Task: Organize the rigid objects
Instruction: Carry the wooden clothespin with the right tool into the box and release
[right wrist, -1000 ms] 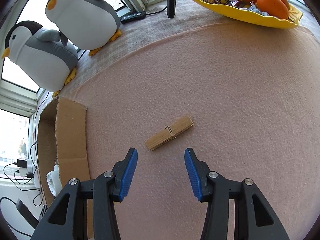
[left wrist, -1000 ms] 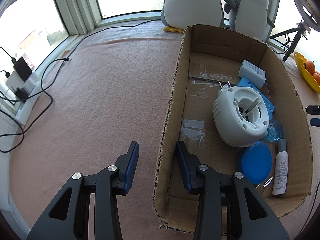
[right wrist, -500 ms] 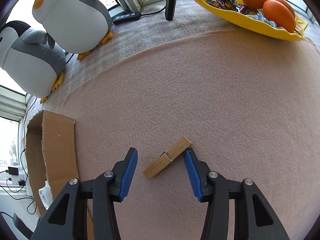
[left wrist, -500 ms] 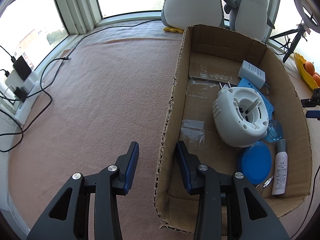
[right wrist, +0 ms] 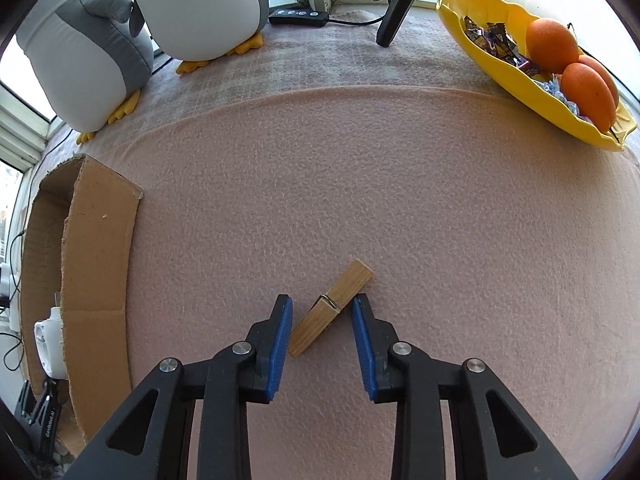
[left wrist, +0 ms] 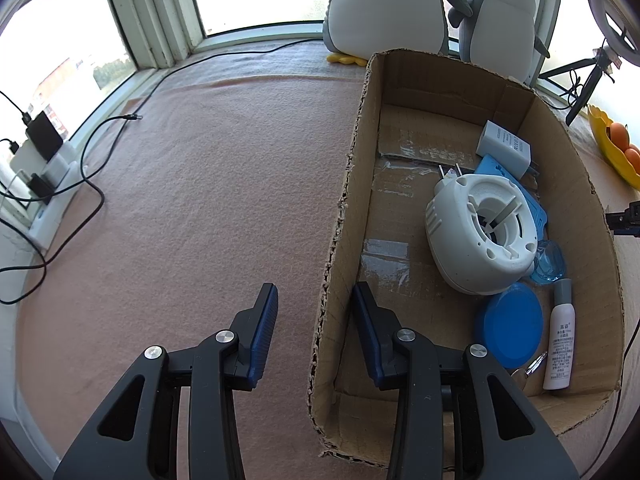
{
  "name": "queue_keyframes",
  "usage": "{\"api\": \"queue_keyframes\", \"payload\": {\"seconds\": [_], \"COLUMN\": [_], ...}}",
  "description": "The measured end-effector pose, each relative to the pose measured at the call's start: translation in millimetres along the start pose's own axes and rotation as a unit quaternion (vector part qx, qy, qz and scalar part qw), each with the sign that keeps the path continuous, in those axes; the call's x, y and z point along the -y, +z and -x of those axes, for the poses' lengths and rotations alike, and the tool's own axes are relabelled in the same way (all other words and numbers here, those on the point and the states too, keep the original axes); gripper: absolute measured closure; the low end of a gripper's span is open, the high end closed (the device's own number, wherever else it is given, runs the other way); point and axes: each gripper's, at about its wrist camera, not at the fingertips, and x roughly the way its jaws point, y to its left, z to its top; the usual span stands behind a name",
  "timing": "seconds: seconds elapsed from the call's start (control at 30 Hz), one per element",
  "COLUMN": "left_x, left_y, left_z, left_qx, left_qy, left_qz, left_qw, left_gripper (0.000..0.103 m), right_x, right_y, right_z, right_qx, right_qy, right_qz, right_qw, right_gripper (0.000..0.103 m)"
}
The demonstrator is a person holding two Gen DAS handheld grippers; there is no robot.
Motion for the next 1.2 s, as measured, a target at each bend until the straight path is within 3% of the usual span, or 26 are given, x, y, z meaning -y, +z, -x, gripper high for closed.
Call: {"api": "queue_keyframes", "payload": {"seconds": [0.2,0.67,0.83,1.2], "left_x": [0,1,1,-2], "left_y": [0,-1,-1,-1], "left_z": [0,-1,0,0], "left_qx": [0.000,0.000,-0.001,-0.002], "left_qy": [0.000,0.000,0.000,-0.002], "left_qz": [0.000,0.001,0.000,0.005], "left_qw": [1.0000,1.0000,1.0000,1.0000], "left_gripper": [0.065,0.065,0.065,0.065], "right_x": [2,-8,-36,-125], "right_y": [-8,-37,-46,-82], "right_z": [4,31,53,92], "right_qx": [0.000,0.043,0.068,0.105], "right_qy": [0.015,0.061,0.095,0.131], "right_qz": [0.017,0.041,0.065,0.193], "right_qw": [1.000,0.996,0.991,0.967], "right_gripper": [0.091,0.091,0.091,0.091]}}
